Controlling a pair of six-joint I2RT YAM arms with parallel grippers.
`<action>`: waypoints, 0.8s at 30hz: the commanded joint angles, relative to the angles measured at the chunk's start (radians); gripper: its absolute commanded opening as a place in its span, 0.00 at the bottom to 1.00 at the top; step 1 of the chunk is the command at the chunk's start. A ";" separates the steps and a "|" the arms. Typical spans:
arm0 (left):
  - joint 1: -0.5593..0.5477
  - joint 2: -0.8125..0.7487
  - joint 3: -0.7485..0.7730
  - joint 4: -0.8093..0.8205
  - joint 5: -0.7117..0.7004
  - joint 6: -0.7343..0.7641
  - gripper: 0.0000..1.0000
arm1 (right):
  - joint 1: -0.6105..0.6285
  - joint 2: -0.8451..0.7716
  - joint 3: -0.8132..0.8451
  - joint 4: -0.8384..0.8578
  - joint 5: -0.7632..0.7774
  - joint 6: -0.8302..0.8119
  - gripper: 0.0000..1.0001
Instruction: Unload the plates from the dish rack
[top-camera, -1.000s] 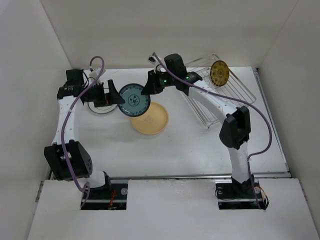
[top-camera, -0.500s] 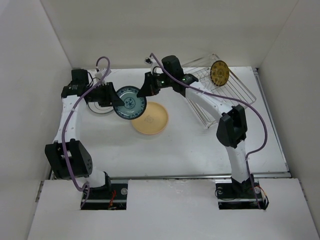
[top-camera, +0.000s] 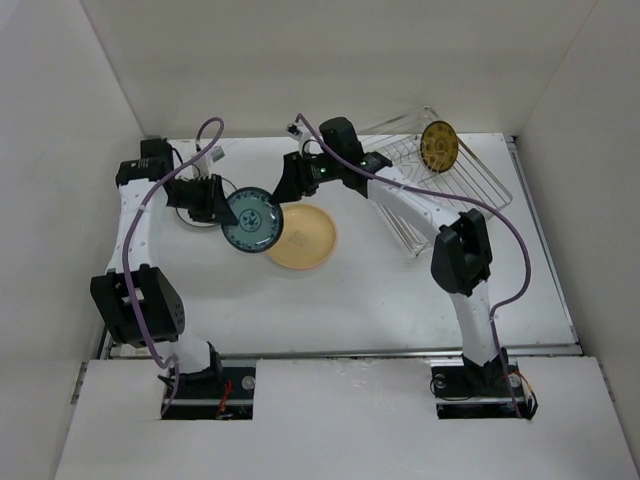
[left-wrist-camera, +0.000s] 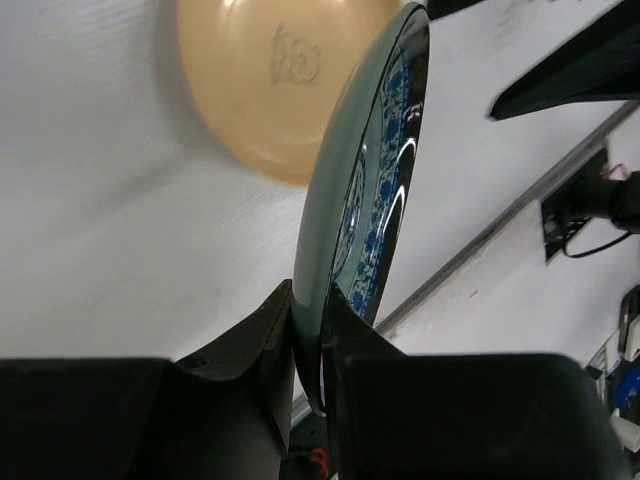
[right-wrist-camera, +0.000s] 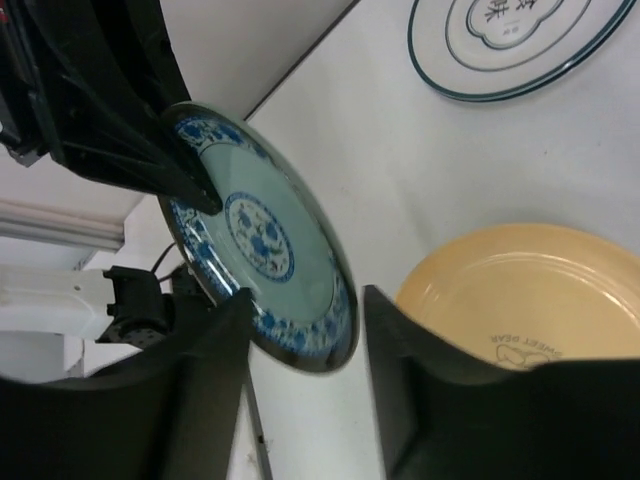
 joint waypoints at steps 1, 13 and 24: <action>0.053 0.004 0.017 -0.138 -0.110 0.147 0.00 | 0.012 -0.038 0.001 0.002 0.033 -0.023 0.58; 0.116 0.120 -0.181 -0.260 -0.293 0.386 0.00 | -0.106 -0.129 0.011 -0.101 0.164 -0.023 0.72; 0.116 0.310 -0.156 -0.237 -0.364 0.334 0.34 | -0.178 -0.201 -0.058 -0.110 0.207 -0.043 0.72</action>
